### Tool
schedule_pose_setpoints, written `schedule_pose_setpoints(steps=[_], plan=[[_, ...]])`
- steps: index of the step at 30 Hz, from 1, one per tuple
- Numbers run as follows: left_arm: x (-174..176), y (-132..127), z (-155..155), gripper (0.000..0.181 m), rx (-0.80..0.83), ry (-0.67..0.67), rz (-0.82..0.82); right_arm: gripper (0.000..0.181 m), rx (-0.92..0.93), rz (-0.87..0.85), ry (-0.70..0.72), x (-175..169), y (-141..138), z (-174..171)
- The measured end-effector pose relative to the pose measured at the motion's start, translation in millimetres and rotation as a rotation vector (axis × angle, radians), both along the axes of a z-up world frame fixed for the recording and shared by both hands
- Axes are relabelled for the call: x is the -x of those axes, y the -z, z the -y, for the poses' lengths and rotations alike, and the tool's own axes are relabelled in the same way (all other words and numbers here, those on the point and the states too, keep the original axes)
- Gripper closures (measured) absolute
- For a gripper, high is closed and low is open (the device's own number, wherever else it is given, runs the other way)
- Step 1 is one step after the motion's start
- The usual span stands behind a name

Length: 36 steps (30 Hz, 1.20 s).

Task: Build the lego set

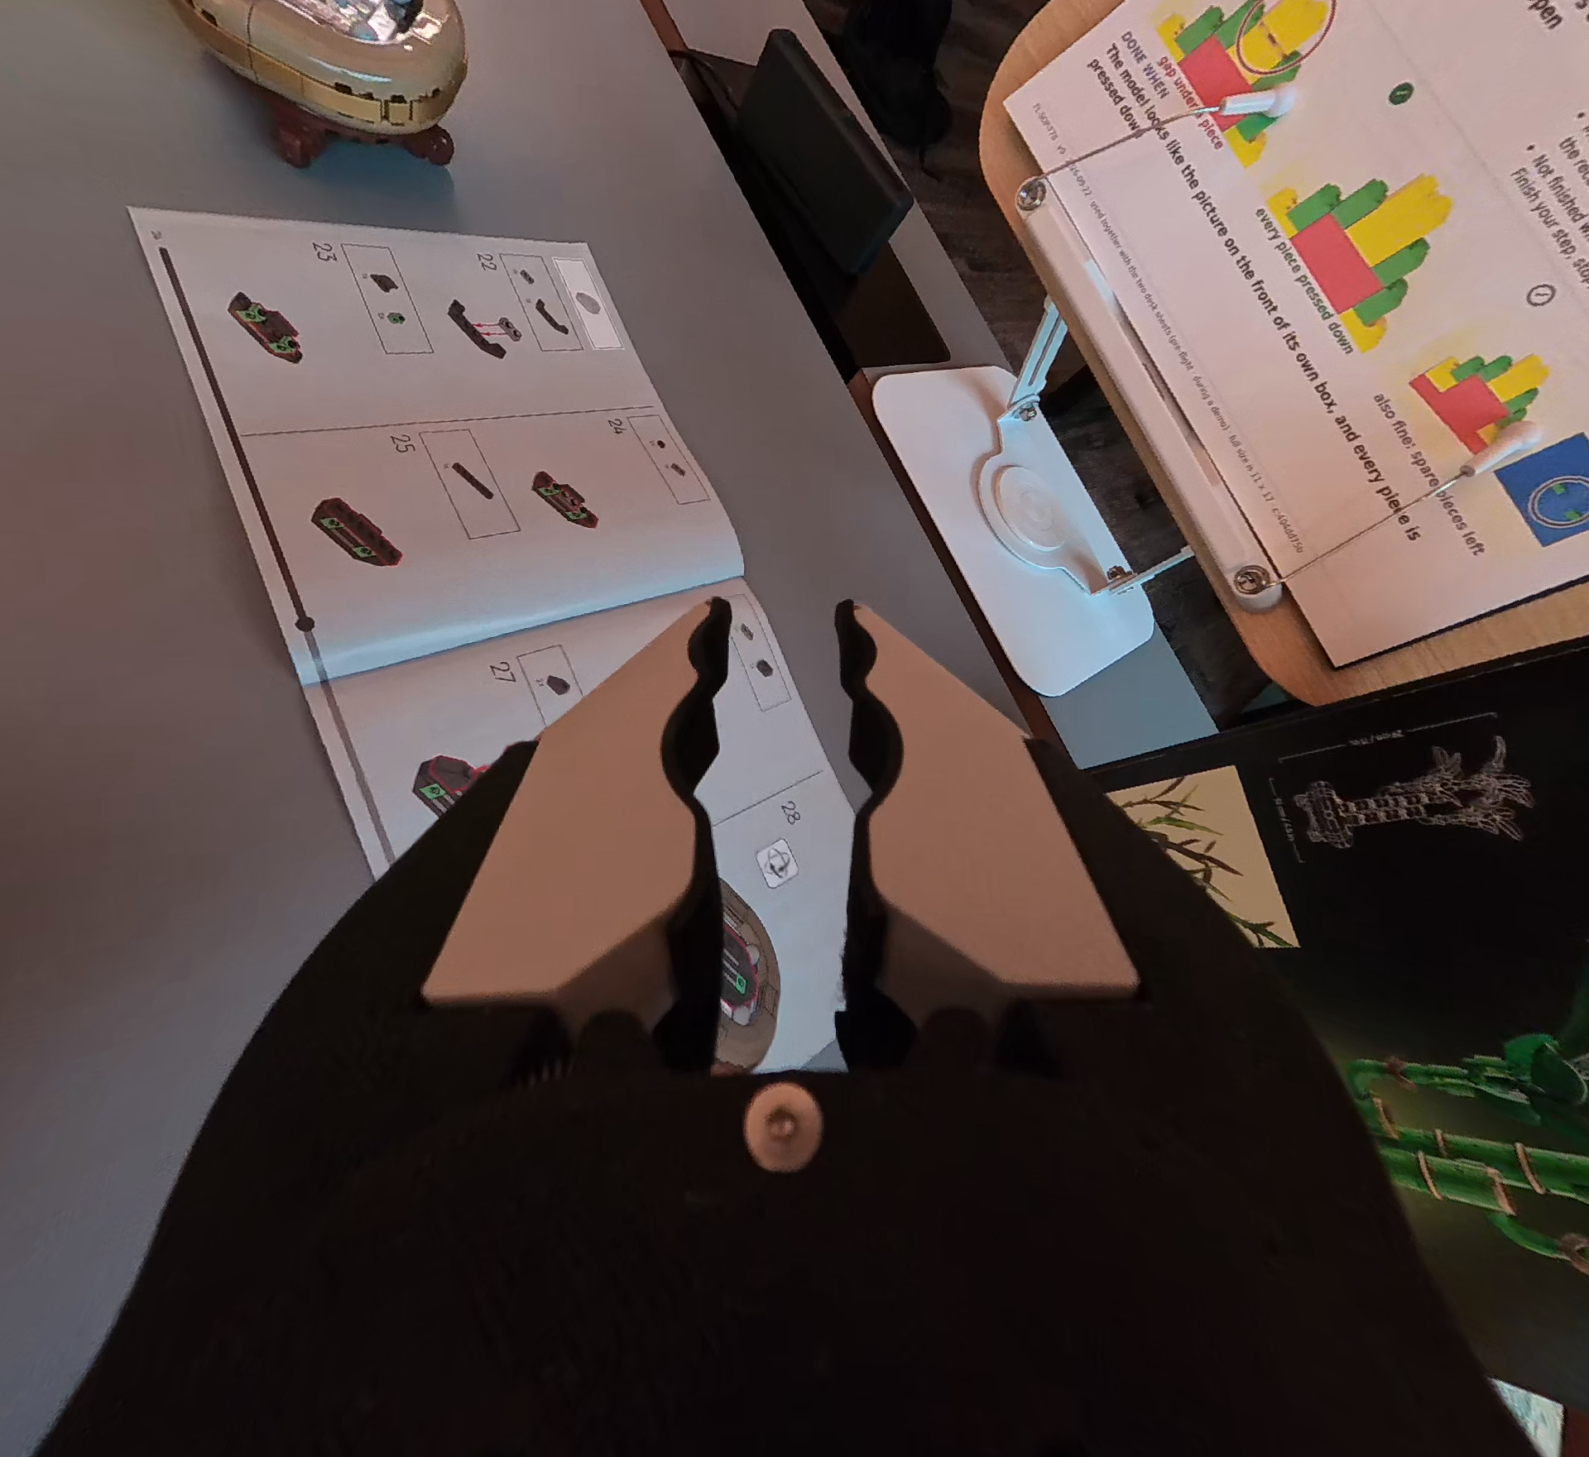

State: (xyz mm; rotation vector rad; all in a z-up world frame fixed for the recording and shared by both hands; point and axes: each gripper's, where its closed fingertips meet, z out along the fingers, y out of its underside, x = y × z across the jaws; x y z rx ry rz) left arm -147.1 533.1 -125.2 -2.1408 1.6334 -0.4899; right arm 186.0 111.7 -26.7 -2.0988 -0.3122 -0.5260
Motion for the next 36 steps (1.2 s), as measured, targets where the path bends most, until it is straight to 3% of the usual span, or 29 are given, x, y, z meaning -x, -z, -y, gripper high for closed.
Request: schedule_pose_setpoints(steps=[4,8,12,13,17,22,26,30,36], plan=[[-5,-43,19,0.167,0.008,0.033,0.199,0.157,-0.053,-0.019,-0.051,18,-15,-10],[-1,-84,45,0.161,-0.029,0.164,0.278,0.157,-0.086,-0.004,-0.114,48,-36,-25],[14,-108,57,0.163,-0.121,0.289,0.203,0.156,-0.038,0.027,-0.136,73,-40,-37],[20,-107,57,0.170,-0.109,0.288,0.156,0.156,-0.035,0.032,-0.141,79,-42,-42],[40,-93,51,0.164,0.007,0.223,-0.057,0.154,-0.043,0.034,-0.181,106,-51,-66],[33,-75,52,0.153,0.040,0.248,-0.149,0.153,-0.043,0.067,-0.218,131,-62,-95],[28,-60,54,0.156,0.032,0.336,-0.209,0.153,-0.045,0.071,-0.252,146,-67,-110],[30,-42,44,0.162,0.070,0.309,-0.288,0.153,-0.051,0.096,-0.250,147,-69,-120],[18,-27,74,0.163,0.217,0.515,-0.290,0.153,-0.014,0.081,-0.232,136,-52,-119]])
